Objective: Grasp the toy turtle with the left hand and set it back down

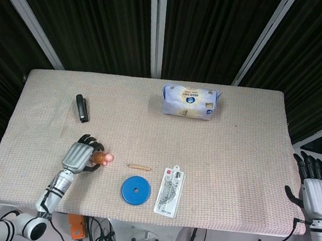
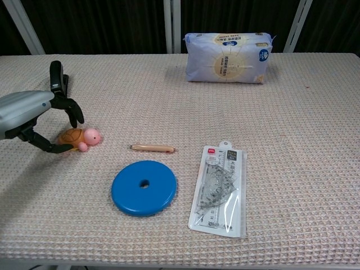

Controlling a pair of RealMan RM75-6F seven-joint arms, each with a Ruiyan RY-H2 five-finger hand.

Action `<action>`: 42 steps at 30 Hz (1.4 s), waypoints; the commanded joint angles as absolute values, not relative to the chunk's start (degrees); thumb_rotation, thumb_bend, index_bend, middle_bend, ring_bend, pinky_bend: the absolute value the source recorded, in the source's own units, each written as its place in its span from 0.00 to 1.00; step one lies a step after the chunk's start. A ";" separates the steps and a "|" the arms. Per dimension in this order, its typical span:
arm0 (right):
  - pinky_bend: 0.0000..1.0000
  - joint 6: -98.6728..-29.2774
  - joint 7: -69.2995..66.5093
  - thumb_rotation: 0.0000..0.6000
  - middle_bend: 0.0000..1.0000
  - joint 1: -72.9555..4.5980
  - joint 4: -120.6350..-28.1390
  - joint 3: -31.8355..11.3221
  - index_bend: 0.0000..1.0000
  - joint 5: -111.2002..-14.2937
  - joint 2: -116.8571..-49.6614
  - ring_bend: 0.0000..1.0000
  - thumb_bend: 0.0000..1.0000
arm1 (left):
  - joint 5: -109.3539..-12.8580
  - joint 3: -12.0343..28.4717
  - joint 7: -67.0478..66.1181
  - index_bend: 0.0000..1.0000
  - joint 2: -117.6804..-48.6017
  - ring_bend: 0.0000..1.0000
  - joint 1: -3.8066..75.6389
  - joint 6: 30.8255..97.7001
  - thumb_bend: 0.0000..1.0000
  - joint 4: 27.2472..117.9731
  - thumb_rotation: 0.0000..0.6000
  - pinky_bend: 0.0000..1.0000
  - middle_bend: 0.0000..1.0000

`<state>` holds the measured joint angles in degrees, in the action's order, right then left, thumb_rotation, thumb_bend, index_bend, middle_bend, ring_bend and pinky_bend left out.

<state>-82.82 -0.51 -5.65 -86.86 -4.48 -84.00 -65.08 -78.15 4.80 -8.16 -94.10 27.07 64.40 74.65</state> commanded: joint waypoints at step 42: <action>0.00 -83.95 1.34 1.00 0.00 -5.97 -89.65 -4.45 0.00 -85.91 -65.29 0.00 0.21 | -87.18 -0.31 -9.05 0.20 -75.07 0.00 14.96 85.32 0.15 87.01 1.00 0.03 0.13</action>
